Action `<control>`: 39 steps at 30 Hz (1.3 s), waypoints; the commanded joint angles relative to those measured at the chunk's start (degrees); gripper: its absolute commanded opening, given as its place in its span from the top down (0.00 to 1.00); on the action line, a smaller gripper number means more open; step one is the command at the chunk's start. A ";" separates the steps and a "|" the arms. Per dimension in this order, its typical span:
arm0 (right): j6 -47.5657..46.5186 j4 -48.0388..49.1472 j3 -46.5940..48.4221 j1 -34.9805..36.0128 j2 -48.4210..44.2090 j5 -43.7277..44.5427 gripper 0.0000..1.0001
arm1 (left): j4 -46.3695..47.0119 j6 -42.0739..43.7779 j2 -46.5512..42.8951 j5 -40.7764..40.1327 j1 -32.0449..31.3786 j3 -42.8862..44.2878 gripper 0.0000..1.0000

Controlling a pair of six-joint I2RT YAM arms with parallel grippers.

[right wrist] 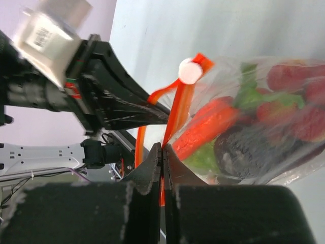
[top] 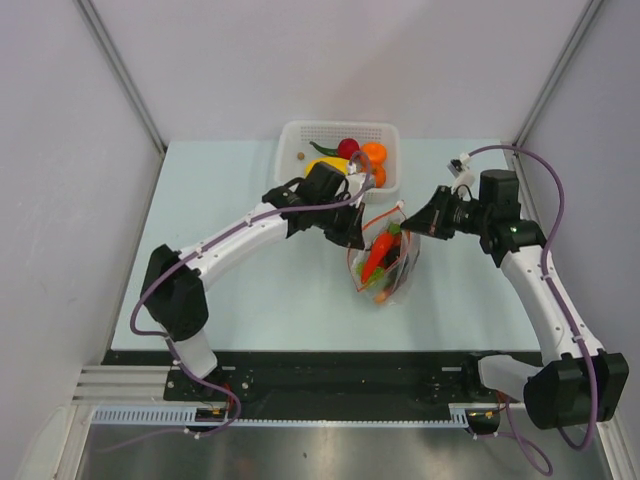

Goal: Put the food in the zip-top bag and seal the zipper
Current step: Zip the zipper food storage bag at the center of the board.

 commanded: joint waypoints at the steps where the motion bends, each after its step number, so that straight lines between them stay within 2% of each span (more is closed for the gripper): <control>1: 1.09 2.87 0.27 1.89 -3.21 0.13 1.00 | 0.47 -1.71 -1.22 9.54 0.05 10.51 1.00; 6: 5.48 6.38 -2.45 5.49 -4.45 4.35 1.00 | -3.30 2.22 0.43 15.87 -0.48 14.74 0.99; 10: 10.76 10.86 -5.61 6.02 -3.49 8.83 1.00 | -6.29 4.79 3.43 18.08 -0.48 14.22 0.95; 15: 15.68 14.56 -7.64 6.02 -2.35 14.98 1.00 | -4.90 6.72 3.96 18.78 -0.39 10.89 0.92; 18: 18.31 14.82 -8.08 6.02 -1.82 17.09 1.00 | -3.32 6.38 3.52 17.99 -0.39 9.57 0.85; 20: 19.64 15.00 -8.69 6.11 -1.38 18.23 1.00 | -2.52 5.68 3.26 17.55 -0.13 9.12 0.75; 21: 20.95 15.00 -8.70 6.11 -1.03 18.50 1.00 | -2.09 4.45 3.17 17.64 0.05 9.03 0.63; 23: 22.36 13.34 -8.17 6.55 -0.76 22.45 1.00 | -1.03 2.08 2.73 17.90 0.66 8.42 0.53; 24: 22.80 13.07 -7.99 6.81 -0.59 23.16 1.00 | -0.42 1.11 2.56 17.99 0.92 8.24 0.43; 27: 24.39 13.24 -7.64 7.51 -0.41 23.95 1.00 | 0.91 -0.74 1.94 17.38 1.37 7.89 0.31; 32: 27.03 12.28 -6.15 9.19 0.82 27.55 1.00 | -0.15 -2.06 2.20 13.61 1.37 9.55 0.24; 39: 28.43 12.72 -4.57 11.38 2.40 30.11 1.00 | -1.02 -3.38 2.90 11.05 1.10 10.53 0.23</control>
